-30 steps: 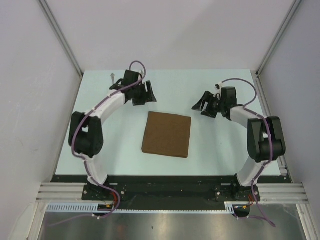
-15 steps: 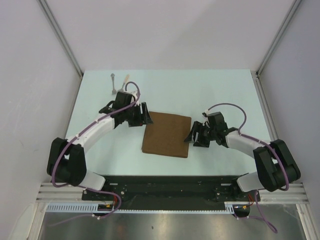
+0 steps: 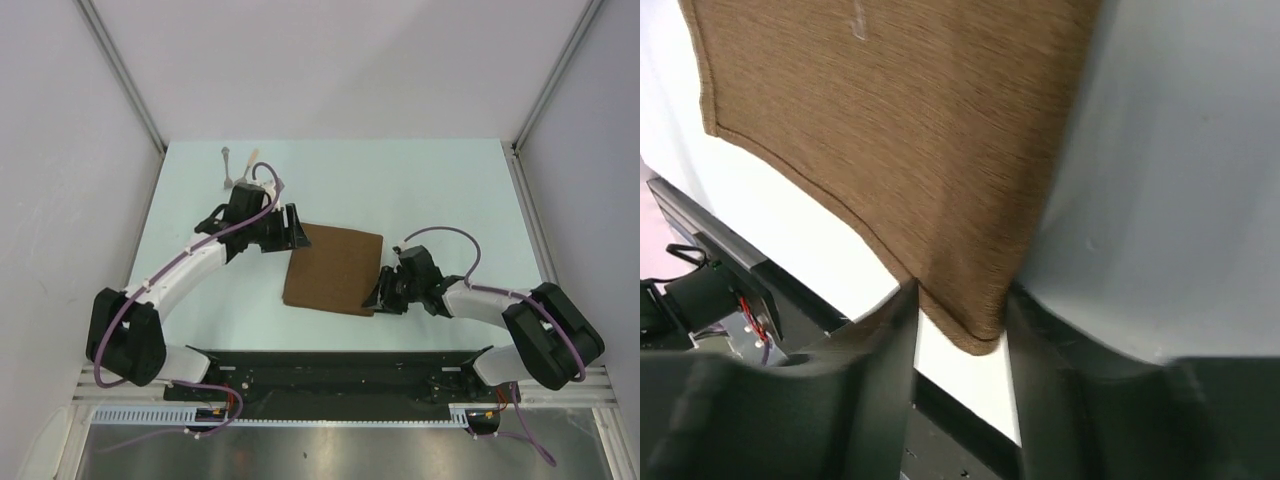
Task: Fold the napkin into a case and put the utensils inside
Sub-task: Rotate the square-folded napkin at the center of the board.
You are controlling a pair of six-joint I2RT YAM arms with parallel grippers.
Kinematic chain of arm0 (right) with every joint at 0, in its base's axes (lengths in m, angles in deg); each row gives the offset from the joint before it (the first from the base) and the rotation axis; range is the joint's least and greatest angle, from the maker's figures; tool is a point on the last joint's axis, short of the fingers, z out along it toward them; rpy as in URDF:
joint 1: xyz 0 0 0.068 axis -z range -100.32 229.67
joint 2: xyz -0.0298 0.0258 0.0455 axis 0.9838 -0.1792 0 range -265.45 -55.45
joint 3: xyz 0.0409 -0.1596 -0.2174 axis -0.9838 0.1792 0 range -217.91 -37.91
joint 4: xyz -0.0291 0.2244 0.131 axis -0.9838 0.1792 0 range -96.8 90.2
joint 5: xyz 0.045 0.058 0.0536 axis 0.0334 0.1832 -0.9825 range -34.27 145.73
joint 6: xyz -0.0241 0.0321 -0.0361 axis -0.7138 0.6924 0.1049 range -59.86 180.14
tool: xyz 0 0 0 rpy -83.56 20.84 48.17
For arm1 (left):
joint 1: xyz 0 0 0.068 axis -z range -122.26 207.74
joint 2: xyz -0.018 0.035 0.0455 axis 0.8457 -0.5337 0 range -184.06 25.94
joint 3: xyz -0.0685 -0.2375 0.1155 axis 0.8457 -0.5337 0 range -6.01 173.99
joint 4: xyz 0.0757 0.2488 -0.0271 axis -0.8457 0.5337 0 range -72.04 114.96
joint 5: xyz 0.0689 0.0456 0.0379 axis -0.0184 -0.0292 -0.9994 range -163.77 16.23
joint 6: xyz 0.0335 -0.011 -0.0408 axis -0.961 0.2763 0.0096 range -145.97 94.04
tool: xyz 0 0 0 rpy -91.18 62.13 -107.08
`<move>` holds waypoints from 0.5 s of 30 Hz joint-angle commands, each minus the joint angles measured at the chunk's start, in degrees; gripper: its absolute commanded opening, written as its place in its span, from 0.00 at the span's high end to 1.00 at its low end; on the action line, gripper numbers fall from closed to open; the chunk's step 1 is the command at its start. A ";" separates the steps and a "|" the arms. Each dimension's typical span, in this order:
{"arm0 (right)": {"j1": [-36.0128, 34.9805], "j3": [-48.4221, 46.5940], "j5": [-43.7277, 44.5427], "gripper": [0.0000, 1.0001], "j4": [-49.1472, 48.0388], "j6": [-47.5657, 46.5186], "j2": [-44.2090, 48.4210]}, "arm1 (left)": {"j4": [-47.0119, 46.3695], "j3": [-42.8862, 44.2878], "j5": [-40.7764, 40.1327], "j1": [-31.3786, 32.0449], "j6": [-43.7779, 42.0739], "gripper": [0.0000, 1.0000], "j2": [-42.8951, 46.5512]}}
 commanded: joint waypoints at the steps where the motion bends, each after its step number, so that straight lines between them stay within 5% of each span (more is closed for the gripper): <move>1: -0.32 2.81 4.56 0.68 0.02 3.35 0.65 | -0.81 -0.19 -0.04 0.31 -0.21 0.32 3.85; 2: -0.23 2.89 5.97 0.82 2.20 3.43 0.73 | -0.64 -0.19 -0.13 0.31 -0.21 0.31 4.03; 5: 4.06 1.41 10.55 0.92 10.35 0.47 1.17 | -0.02 0.33 0.13 0.31 -0.47 0.31 4.56; 11: 22.23 -14.30 13.99 0.91 16.11 -12.28 -8.91 | 0.77 3.76 1.80 0.23 -1.26 0.30 0.70; 15: 24.29 -35.03 14.87 0.91 16.28 -22.89 -26.38 | 0.51 6.66 3.55 0.23 -1.62 0.30 -4.05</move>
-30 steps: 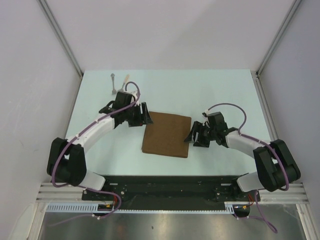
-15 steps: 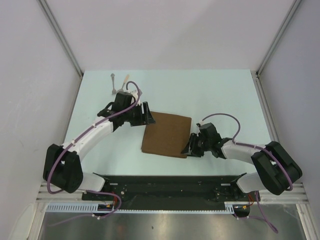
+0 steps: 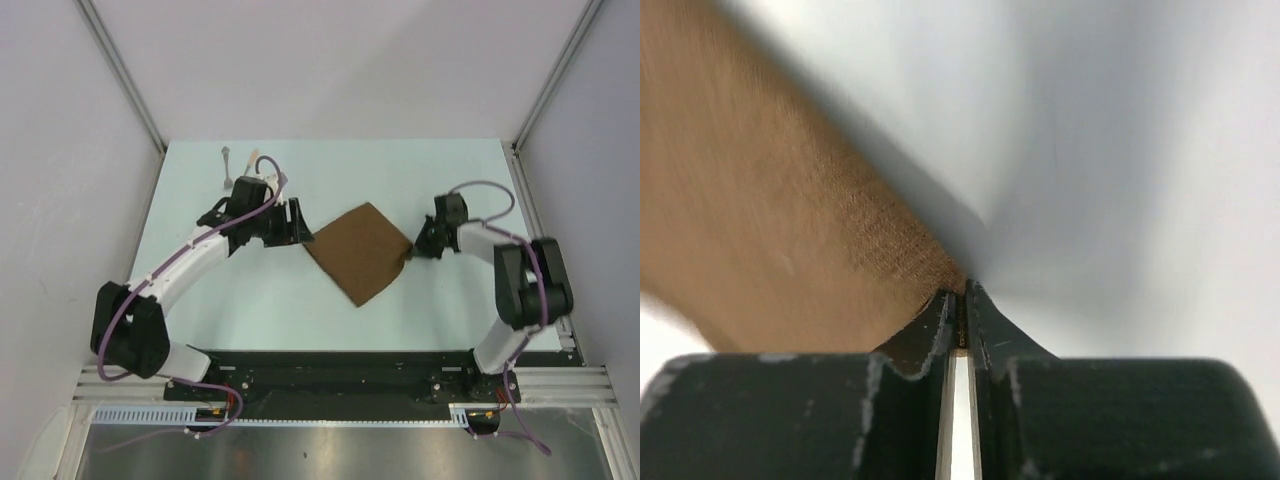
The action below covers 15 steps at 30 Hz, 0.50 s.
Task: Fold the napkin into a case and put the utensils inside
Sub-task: Rotate the square-folded napkin at the center of the board.
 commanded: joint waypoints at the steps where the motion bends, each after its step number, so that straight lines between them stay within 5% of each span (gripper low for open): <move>1: 1.73 -21.71 5.03 0.91 1.35 -14.47 -16.64 | -2.17 3.87 3.66 0.20 -0.62 0.30 -4.34; 5: 2.09 -49.64 4.58 0.84 8.97 -17.03 -32.63 | -4.65 3.51 4.99 0.20 0.53 0.27 -8.47; 8: 2.26 -56.74 8.27 0.53 17.84 -16.85 -34.08 | -3.87 6.75 5.87 0.12 1.06 0.23 -14.61; 10: 2.35 -54.57 10.30 0.36 19.80 -15.72 -30.40 | -3.67 9.56 7.35 0.12 2.46 0.23 -19.80; 15: 2.26 -30.73 4.98 0.20 13.60 -8.78 -13.64 | -5.00 14.49 8.69 -0.15 4.14 0.23 -25.60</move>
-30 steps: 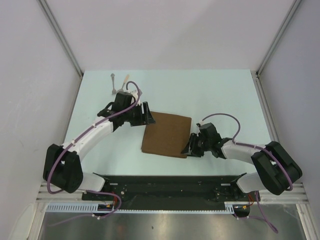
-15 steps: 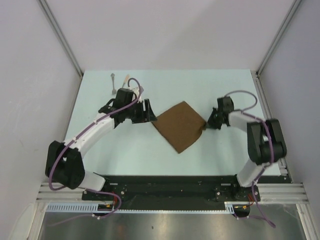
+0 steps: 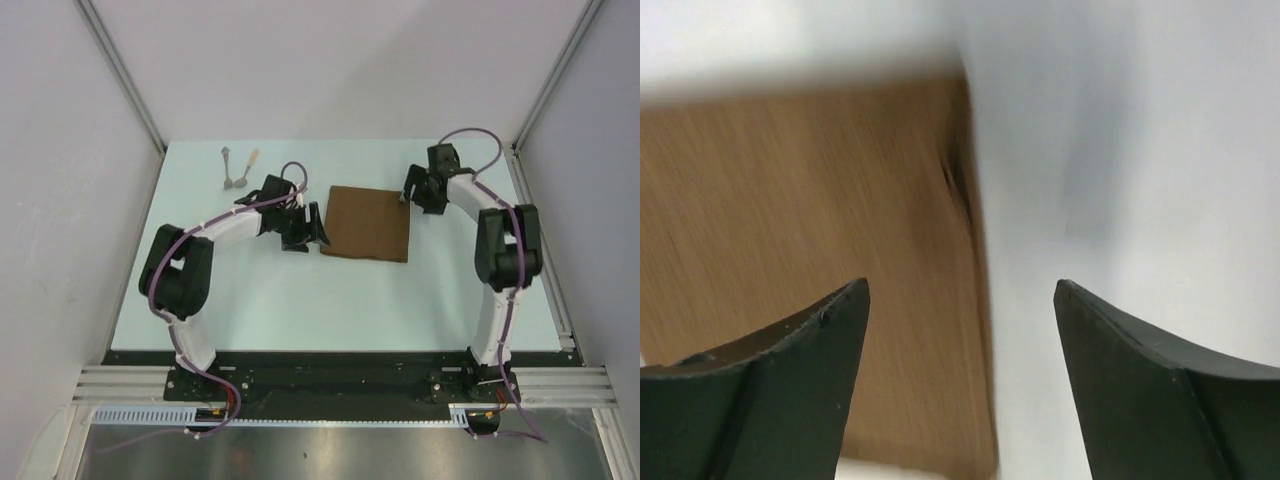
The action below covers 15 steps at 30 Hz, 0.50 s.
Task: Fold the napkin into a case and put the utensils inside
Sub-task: Rotate the square-folded napkin at the center of the board.
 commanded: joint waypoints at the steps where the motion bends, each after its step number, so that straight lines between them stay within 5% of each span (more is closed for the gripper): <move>1: -0.38 18.80 -4.56 0.20 -3.22 6.48 16.53 | 0.34 8.71 1.69 -0.21 1.19 0.23 -4.93; 15: -3.56 39.22 -4.31 0.36 -10.29 10.37 27.98 | -1.56 11.04 2.91 -1.36 0.12 0.41 -15.76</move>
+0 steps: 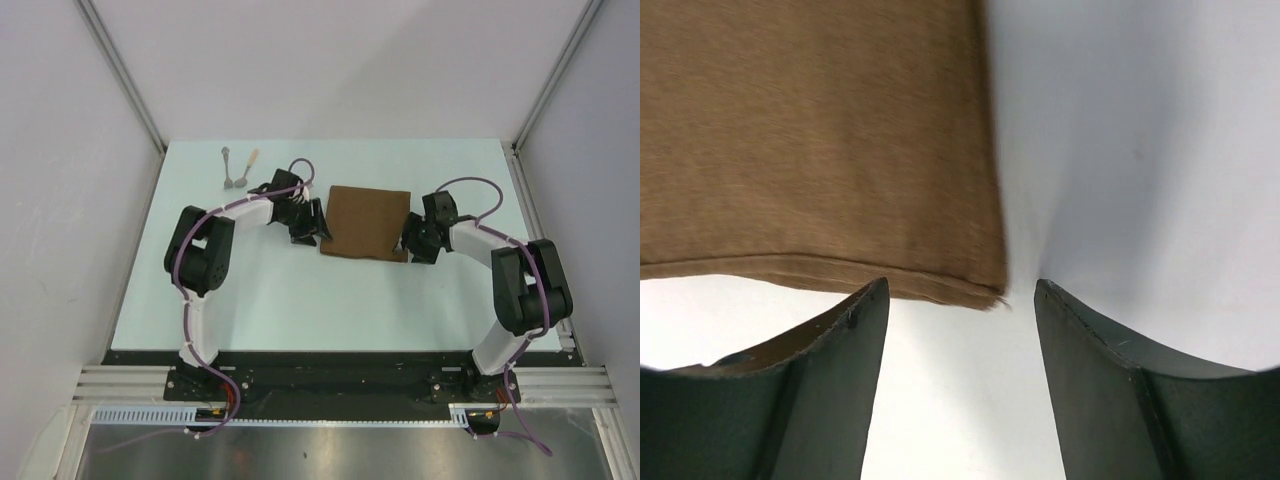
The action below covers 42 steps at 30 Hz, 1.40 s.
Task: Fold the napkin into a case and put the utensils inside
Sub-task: Rotate the square-folded napkin at the center of the board, then pick up the top corner of the square-folded napkin from the center of the board.
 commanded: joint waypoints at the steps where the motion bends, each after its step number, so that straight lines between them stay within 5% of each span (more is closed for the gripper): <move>1: 2.04 2.43 0.85 0.36 -2.79 0.12 4.31 | -3.23 -1.34 1.25 0.11 0.63 0.43 -0.44; 9: 5.91 5.78 -3.81 0.43 -3.84 -1.99 6.50 | -9.81 -8.45 0.64 3.97 6.86 0.69 1.58; 15: 8.20 5.08 -7.06 0.53 -4.20 -3.14 6.24 | -13.95 -13.90 0.73 6.96 10.90 0.78 5.09; 19: 8.55 3.50 -6.89 0.58 -4.37 -3.49 5.02 | -13.08 -16.10 -0.14 7.76 11.18 0.73 7.64; 27: 8.64 0.24 -6.72 0.70 -3.67 -4.02 1.76 | -4.64 -12.60 -4.72 6.35 4.68 0.48 13.09; 37: 8.64 -1.08 -4.96 0.67 -0.77 -4.19 -0.52 | -2.97 -6.79 -4.90 5.38 2.92 0.49 13.36; 42: 9.17 -0.64 -5.13 0.66 0.02 -3.23 -0.44 | -4.99 -4.60 -0.42 5.47 4.32 0.58 10.81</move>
